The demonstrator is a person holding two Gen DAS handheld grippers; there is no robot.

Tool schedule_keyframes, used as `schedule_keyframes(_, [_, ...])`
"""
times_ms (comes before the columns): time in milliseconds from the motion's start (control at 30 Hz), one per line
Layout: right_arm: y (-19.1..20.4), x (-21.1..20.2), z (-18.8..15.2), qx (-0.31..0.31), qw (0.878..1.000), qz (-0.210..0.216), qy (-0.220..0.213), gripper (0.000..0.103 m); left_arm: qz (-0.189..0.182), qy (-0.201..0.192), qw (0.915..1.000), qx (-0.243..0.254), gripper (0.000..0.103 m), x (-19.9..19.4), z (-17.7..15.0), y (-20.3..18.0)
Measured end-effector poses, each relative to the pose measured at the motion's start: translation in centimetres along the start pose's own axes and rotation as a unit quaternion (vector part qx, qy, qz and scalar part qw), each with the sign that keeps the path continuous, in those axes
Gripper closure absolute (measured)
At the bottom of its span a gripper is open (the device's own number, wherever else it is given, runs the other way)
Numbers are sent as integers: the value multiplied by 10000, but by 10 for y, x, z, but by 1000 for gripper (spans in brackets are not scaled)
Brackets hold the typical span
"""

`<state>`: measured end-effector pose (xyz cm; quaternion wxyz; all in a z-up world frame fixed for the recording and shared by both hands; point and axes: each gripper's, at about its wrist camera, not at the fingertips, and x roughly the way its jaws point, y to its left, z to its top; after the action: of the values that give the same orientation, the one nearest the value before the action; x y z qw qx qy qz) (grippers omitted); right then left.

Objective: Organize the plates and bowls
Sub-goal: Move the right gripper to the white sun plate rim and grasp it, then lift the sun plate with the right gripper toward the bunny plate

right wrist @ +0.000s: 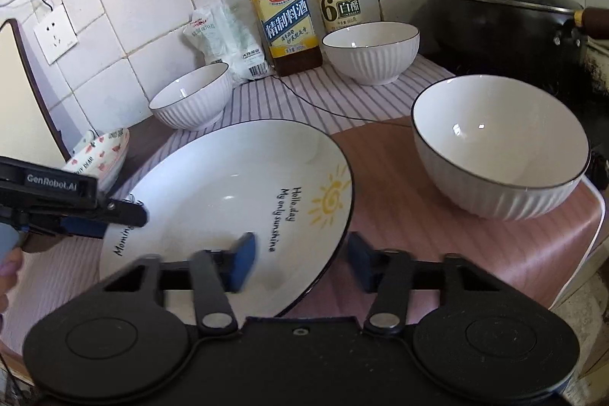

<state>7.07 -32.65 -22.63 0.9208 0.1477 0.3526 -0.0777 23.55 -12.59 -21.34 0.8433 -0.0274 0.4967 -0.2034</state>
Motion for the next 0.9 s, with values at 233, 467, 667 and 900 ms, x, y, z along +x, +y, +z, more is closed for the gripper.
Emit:
schedule_keyframes(233, [-8,-1,2,16,9999,102,8,74,-466,44,9987,-221,94,-1,0,0])
schedule_keyframes(467, [-13,1,6,5,9994,310,164,74,-380,209,9985,-333,88,6,3,-6])
schedule_keyframes(667, [-18,4,11,-61,9982,481,344,74,-562,444,9967,-382,86,14,8,-2])
schedule_keyframes(900, [-19,7,18,-279,9963,622,521,72,-489,415,9962,-597,86,14,7,-3])
